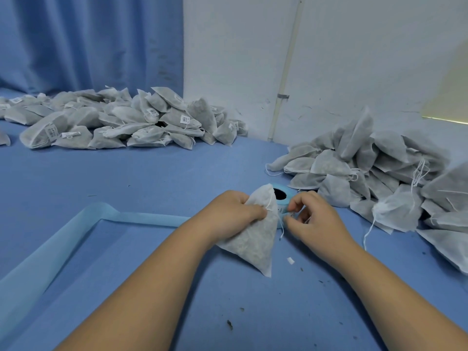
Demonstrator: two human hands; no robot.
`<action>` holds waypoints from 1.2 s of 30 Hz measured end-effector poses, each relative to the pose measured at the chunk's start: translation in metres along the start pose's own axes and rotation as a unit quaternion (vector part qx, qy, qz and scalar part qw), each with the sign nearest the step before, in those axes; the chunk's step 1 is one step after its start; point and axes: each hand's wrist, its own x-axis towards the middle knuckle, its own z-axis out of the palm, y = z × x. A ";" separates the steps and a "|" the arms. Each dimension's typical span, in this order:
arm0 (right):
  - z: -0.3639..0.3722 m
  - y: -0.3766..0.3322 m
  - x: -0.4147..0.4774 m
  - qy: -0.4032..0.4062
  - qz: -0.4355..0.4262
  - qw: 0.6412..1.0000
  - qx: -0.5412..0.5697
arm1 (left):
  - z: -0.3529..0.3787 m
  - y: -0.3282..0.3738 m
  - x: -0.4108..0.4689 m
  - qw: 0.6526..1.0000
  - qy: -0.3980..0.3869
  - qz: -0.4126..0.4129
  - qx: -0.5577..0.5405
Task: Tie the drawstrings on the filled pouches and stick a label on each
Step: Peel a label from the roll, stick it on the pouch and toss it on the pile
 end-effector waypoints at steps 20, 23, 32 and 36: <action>0.001 -0.003 0.002 0.045 0.103 0.993 0.046 | 0.000 0.003 -0.003 1.000 0.011 0.016 0.024; -0.001 -0.002 0.002 0.047 0.153 0.986 0.053 | 0.000 0.003 -0.004 1.000 0.005 0.019 0.024; -0.050 -0.025 -0.018 0.122 0.193 0.951 0.210 | 0.013 0.023 -0.023 0.989 -0.032 0.085 -0.113; -0.083 -0.051 -0.048 0.073 0.154 0.850 0.499 | 0.038 0.031 -0.034 0.991 -0.097 0.061 -0.074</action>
